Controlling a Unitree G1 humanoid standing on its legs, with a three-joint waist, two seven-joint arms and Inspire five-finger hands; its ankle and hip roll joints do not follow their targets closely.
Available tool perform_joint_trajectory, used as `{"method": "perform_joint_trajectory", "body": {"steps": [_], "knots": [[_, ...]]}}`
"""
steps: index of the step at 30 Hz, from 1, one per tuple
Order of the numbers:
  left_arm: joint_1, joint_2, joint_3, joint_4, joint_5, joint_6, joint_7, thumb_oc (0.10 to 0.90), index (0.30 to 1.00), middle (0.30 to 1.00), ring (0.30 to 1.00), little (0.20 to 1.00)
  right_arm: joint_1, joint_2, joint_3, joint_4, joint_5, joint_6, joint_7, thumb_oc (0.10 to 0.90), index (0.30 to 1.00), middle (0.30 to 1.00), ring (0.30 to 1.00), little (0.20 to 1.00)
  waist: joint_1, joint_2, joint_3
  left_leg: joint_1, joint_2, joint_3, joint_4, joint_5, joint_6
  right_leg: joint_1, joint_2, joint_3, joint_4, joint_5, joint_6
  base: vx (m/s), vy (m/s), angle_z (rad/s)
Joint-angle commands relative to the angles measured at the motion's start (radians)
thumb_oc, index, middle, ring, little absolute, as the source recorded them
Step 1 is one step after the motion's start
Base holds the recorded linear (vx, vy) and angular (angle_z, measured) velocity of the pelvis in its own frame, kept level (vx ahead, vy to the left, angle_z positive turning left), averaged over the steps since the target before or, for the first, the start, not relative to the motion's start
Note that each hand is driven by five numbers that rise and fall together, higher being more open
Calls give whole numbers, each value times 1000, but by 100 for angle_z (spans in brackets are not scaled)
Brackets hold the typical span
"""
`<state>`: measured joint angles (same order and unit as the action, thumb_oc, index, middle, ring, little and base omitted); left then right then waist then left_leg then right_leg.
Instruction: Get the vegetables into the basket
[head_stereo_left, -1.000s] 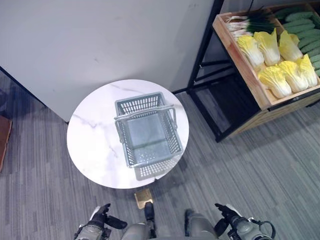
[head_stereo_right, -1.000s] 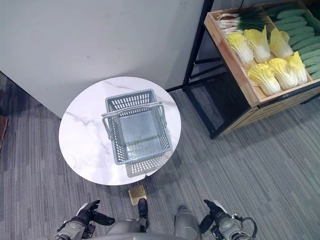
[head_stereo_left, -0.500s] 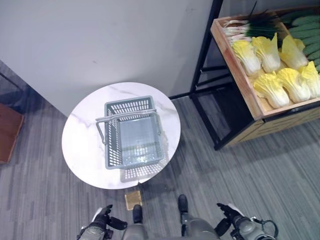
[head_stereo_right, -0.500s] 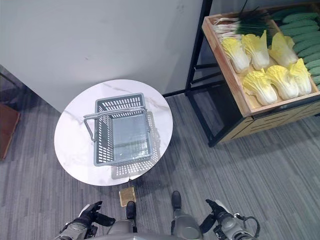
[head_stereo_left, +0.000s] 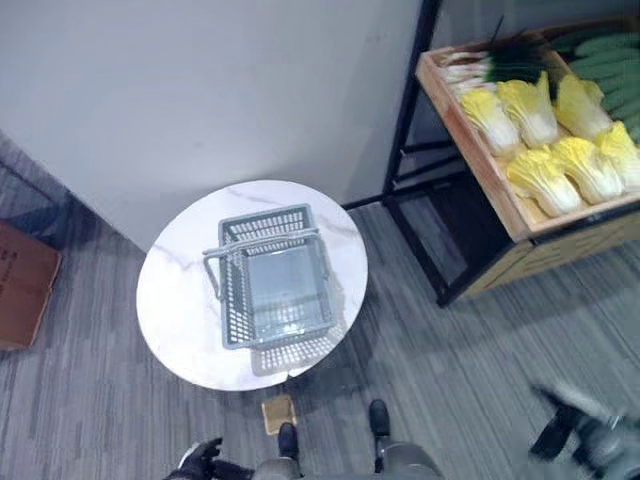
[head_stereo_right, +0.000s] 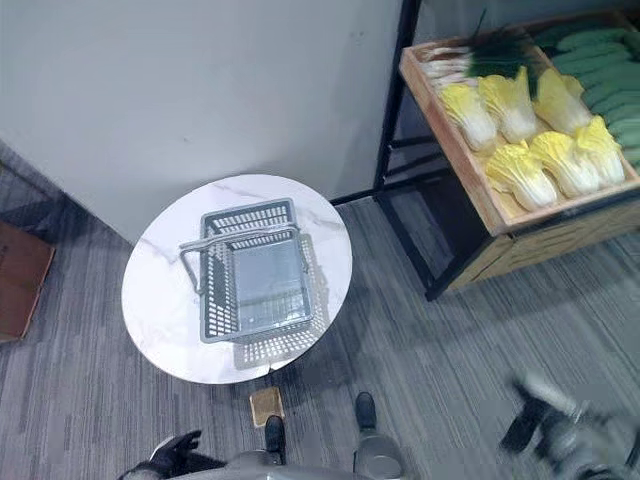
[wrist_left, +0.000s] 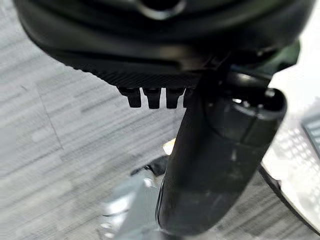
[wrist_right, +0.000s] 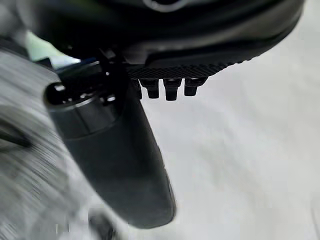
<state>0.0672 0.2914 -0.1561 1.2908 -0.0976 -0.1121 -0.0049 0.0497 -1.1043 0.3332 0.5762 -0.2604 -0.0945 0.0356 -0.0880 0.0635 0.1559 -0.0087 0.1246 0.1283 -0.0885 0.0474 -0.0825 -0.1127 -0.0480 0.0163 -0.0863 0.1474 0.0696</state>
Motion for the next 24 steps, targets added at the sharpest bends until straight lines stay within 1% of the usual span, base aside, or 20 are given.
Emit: {"method": "perform_joint_trajectory", "body": {"steps": [1, 2, 4, 6, 8, 9, 10, 11, 12, 13, 14, 16, 17, 18, 19, 20, 21, 23, 24], "knots": [[-25, 43, 42, 59, 20, -6, -17, 900, 1000, 1000, 1000, 1000, -90, -111, -117, -282, -174, -152, -44, 900, 1000, 1000, 1000, 1000, 27, -100, -16, -4, 20, 8, 1, 24, -28, 44, -69, 25, 39, -39, 80, 17, 40, -14], [-26, 41, 41, 59, 21, -6, -17, 900, 1000, 1000, 1000, 1000, -81, -113, -127, -289, -173, -150, -40, 900, 1000, 1000, 1000, 1000, 27, -99, -16, -4, 20, 7, 1, 24, -28, 44, -69, 25, 38, -39, 80, 21, 48, -5], [-26, 33, 54, 76, 22, -2, -18, 900, 1000, 1000, 1000, 1000, -108, -155, -165, -420, -184, -173, -62, 900, 1000, 1000, 1000, 1000, 32, -102, -24, -3, 19, 9, 1, 21, -28, 47, -72, 24, 31, -35, 82, 12, 19, -4], [-36, 28, 57, 83, 24, 1, -16, 900, 1000, 1000, 1000, 1000, -146, -164, -184, -532, -165, -186, -62, 900, 1000, 1000, 1000, 1000, 40, -102, -30, 0, 18, 10, 1, 18, -27, 53, -75, 21, 24, -33, 84, 17, 18, 7], [-47, 26, 46, 86, 26, 2, -14, 900, 1000, 1000, 1000, 1000, -213, -150, -153, -572, -161, -183, -70, 900, 1000, 1000, 1000, 1000, 54, -102, -33, 0, 16, 7, 1, 17, -25, 60, -77, 16, 20, -33, 84, 11, 9, 7], [-46, 26, 49, 86, 26, 2, -14, 900, 1000, 1000, 1000, 1000, -223, -150, -144, -569, -161, -182, -70, 900, 1000, 1000, 1000, 1000, 52, -102, -32, 1, 16, 8, 1, 17, -25, 61, -78, 17, 20, -33, 84, 4, 15, 4], [-51, 27, 36, 88, 30, 5, -12, 900, 1000, 1000, 1000, 1000, -312, -133, -100, -631, -144, -186, -70, 900, 1000, 1000, 1000, 1000, 67, -102, -34, -1, 15, 5, 1, 17, -25, 65, -79, 13, 16, -33, 84, 0, 14, 6], [-53, 29, 33, 89, 30, 6, -9, 900, 1000, 1000, 1000, 1000, -369, -117, -66, -664, -134, -189, -67, 900, 1000, 1000, 1000, 1000, 74, -102, -33, -1, 15, 3, 1, 17, -24, 67, -81, 10, 15, -33, 83, 1, 14, 5], [-52, 28, 39, 89, 31, 6, -9, 900, 1000, 1000, 1000, 1000, -385, -115, -51, -661, -133, -187, -66, 900, 1000, 1000, 1000, 1000, 68, -102, -32, -1, 15, 3, 1, 17, -24, 68, -81, 10, 14, -34, 83, 1, 3, 5], [-56, 29, 31, 88, 31, 9, -6, 900, 1000, 1000, 1000, 1000, -450, -87, 0, -670, -123, -185, -68, 900, 1000, 1000, 1000, 1000, 79, -101, -31, -2, 14, 0, 1, 18, -24, 70, -82, 7, 12, -33, 83, -3, 8, 11], [-59, 32, 22, 85, 26, 10, -1, 900, 1000, 1000, 1000, 1000, -553, -54, 86, -667, -104, -180, -57, 900, 1000, 1000, 1000, 1000, 91, -98, -30, -5, 11, -4, 1, 19, -24, 73, -83, 2, 10, -33, 82, -11, 10, 8], [-63, 36, 11, 81, 18, 10, 7, 900, 1000, 1000, 1000, 1000, -665, 3, 178, -644, -70, -173, -50, 900, 1000, 1000, 1000, 1000, 105, -95, -24, -11, 8, -10, 1, 22, -25, 74, -84, -5, 8, -34, 80, -19, 5, 10], [-64, 37, 1, 78, 13, 11, 10, 900, 1000, 1000, 1000, 1000, -701, 34, 211, -623, -54, -168, -47, 900, 1000, 1000, 1000, 1000, 113, -94, -21, -14, 7, -13, 1, 23, -25, 74, -85, -8, 8, -34, 79, -13, 1, 12], [-63, 35, 7, 78, 13, 11, 10, 900, 1000, 1000, 1000, 1000, -716, 38, 225, -615, -54, -169, -50, 900, 1000, 1000, 1000, 1000, 108, -93, -20, -14, 7, -13, 1, 23, -25, 75, -85, -8, 8, -34, 79, -33, 2, 22], [-65, 41, -16, 71, 2, 8, 11, 900, 1000, 1000, 1000, 1000, -805, 83, 289, -564, -36, -155, -49, 900, 1000, 1000, 1000, 1000, 126, -92, -12, -21, 5, -19, 1, 27, -26, 72, -86, -12, 7, -33, 78, -49, 2, 20], [-69, 39, -34, 63, -10, 4, 13, 900, 1000, 1000, 1000, 1000, -885, 140, 349, -482, -16, -141, -63, 900, 1000, 1000, 1000, 1000, 132, -88, -2, -32, 4, -24, 1, 33, -27, 67, -87, -17, 6, -31, 77, -59, 1, 20], [-71, 39, -39, 59, -18, 3, 14, 900, 1000, 1000, 1000, 1000, -916, 172, 368, -444, -2, -132, -71, 900, 1000, 1000, 1000, 1000, 134, -87, 2, -37, 4, -26, 1, 35, -27, 64, -87, -20, 6, -30, 76, -52, -7, 6], [-84, 44, -60, 51, -38, -2, 26, 900, 1000, 1000, 1000, 1000, -987, 251, 393, -320, 19, -107, -98, 900, 1000, 1000, 1000, 1000, 153, -83, 16, -57, 3, -36, 1, 44, -28, 52, -87, -24, 6, -26, 75, -54, -13, 11], [-87, 48, -63, 48, -47, -3, 29, 900, 1000, 1000, 1000, 1000, -1013, 269, 403, -279, 17, -99, -109, 900, 1000, 1000, 1000, 1000, 159, -82, 19, -63, 3, -39, 1, 47, -28, 48, -88, -27, 6, -25, 74, -50, -6, 19]]}}
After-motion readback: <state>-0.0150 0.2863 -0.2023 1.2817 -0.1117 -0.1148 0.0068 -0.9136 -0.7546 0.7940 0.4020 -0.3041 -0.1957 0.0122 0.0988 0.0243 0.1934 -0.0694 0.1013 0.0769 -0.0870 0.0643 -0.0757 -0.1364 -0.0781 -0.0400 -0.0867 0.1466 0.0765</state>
